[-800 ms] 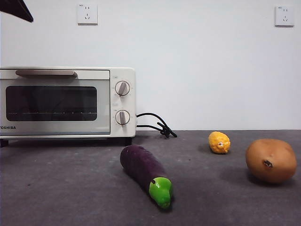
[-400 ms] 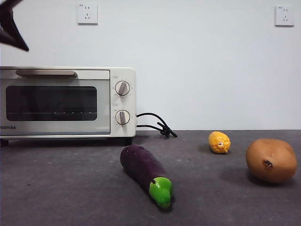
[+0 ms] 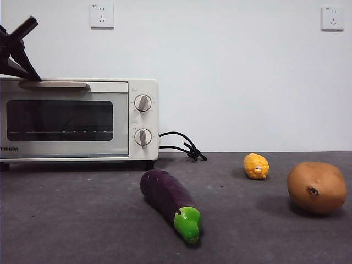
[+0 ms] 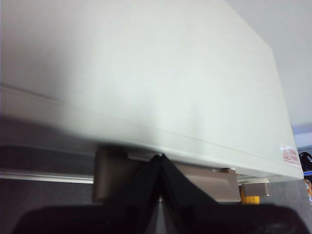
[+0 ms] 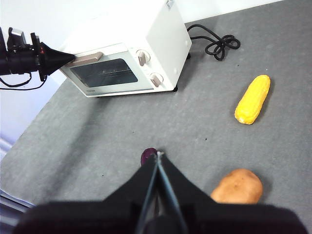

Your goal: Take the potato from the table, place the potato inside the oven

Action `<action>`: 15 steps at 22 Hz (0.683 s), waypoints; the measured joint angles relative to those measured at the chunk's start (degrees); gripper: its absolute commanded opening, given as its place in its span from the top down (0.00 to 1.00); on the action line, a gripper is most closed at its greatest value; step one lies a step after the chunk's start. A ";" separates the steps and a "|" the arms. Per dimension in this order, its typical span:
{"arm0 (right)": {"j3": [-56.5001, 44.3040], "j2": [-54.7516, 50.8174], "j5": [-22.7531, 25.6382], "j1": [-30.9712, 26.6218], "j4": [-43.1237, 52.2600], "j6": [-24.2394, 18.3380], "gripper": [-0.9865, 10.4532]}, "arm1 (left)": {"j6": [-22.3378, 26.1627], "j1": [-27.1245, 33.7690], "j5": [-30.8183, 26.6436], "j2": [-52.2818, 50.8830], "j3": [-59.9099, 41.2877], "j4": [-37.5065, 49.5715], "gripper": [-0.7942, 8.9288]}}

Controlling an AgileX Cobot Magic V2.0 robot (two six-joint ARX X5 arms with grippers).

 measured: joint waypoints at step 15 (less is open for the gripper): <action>0.00 3.34 0.00 0.02 0.02 0.02 0.91 | 2.19 -0.04 0.22 0.61 1.14 -2.47 0.92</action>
